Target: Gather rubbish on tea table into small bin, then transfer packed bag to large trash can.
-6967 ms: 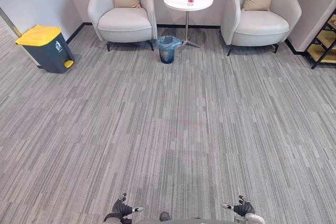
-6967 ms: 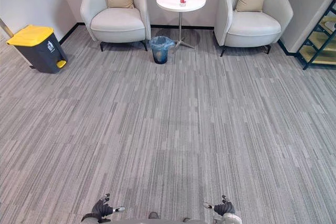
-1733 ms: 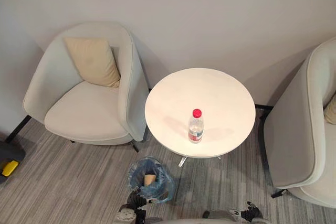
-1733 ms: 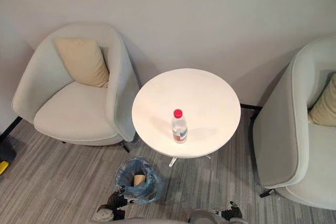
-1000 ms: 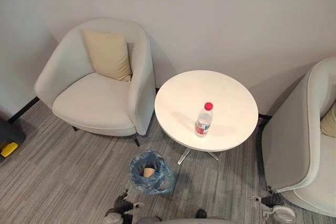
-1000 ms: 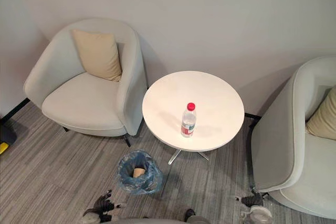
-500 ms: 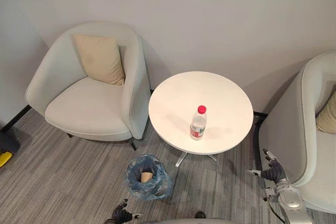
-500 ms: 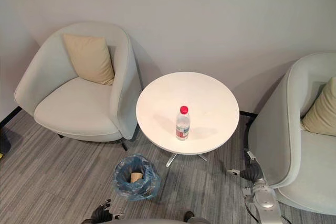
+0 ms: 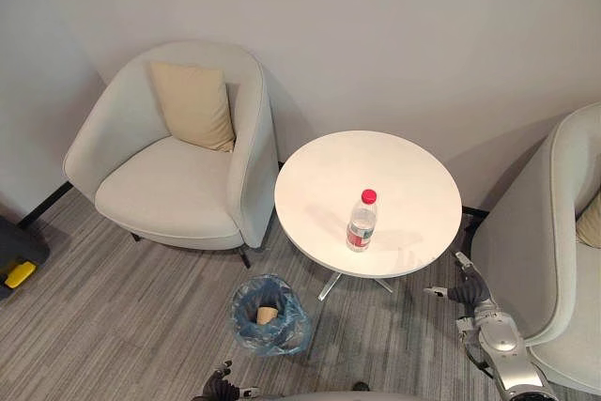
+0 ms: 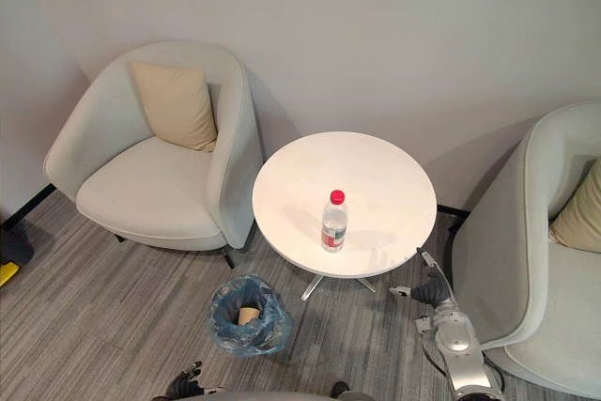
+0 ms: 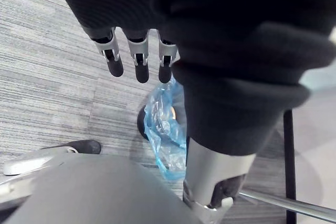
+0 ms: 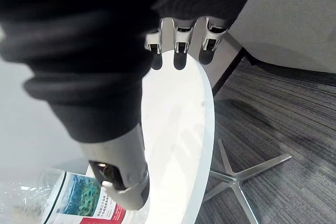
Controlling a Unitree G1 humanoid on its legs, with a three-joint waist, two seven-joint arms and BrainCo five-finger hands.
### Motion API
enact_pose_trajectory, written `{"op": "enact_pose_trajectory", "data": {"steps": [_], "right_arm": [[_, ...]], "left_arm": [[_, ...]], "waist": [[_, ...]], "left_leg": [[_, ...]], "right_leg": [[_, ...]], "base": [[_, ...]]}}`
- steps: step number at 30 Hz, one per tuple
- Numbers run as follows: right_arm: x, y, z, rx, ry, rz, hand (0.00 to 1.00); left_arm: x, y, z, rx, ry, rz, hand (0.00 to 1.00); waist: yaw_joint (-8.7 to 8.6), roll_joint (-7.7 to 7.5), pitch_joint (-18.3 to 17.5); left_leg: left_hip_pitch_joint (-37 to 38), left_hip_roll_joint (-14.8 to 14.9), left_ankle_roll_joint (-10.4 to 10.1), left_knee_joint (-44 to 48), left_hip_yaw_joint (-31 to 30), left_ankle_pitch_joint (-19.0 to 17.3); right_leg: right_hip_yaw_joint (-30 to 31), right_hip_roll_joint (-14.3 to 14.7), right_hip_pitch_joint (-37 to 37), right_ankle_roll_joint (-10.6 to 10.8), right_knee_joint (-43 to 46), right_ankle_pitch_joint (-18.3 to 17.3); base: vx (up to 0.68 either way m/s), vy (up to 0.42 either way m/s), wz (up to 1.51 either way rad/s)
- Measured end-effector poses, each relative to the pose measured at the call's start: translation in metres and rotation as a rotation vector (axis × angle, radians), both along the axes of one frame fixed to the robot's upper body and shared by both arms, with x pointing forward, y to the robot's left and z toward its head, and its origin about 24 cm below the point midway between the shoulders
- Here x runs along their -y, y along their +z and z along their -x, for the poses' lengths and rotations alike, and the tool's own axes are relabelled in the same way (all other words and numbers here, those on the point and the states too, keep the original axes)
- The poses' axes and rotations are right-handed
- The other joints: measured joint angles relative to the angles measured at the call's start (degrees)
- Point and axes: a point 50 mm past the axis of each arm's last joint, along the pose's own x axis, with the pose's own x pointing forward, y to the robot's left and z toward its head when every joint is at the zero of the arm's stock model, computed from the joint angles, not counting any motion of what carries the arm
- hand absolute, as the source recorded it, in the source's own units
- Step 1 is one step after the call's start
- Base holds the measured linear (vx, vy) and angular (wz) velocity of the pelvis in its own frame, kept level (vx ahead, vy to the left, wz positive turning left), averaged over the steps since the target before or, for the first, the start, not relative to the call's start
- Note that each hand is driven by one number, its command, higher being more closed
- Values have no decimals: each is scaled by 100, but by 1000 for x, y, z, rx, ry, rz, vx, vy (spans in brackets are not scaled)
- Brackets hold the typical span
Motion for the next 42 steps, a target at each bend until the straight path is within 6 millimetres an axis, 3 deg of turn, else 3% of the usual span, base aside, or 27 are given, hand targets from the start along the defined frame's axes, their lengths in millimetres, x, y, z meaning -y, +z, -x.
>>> {"op": "enact_pose_trajectory", "data": {"steps": [14,21,29,30,35,36,42], "right_arm": [[-27,22,-44,116,98,0,0],[-39,40,-74,203,100,-47,0],[-52,69,-110,305,109,-101,0],[-63,91,-130,366,134,-113,0],[-70,97,-137,378,160,-113,0],[-71,100,-140,382,164,-111,100],[-78,131,-165,444,168,-106,100]], "left_arm": [[5,0,-2,16,-27,9,0],[10,3,-10,57,-51,20,0],[10,6,-20,96,-33,25,0],[10,9,-32,131,-28,23,0],[11,12,-38,165,-24,22,0],[10,12,-38,170,-24,22,0],[10,18,-56,228,0,28,0]], "waist": [[20,77,53],[179,160,154],[325,187,530],[445,224,839],[474,233,1020],[472,237,1054],[558,270,1430]], "left_leg": [[-179,34,-56,-44,-134,83],[-424,36,-98,-22,-171,141],[-821,19,-98,92,-285,256],[-1063,3,-121,271,-292,270],[-1179,-45,-131,382,-296,283],[-1252,-63,-129,410,-296,282],[-1669,-116,-125,724,-296,278]], "right_leg": [[-117,63,-141,-46,-4,12],[-219,58,-339,-50,28,9],[-351,-37,-819,-112,396,-97],[-353,-86,-1093,-138,648,-128],[-370,-171,-1242,-116,913,-242],[-375,-202,-1304,-107,990,-278],[-374,-286,-1741,-132,1299,-263]], "base": [[-4,-2,4],[-15,6,7],[-44,-1,8],[-143,-43,9],[-92,-19,5],[-86,3,2],[-81,-2,3]]}}
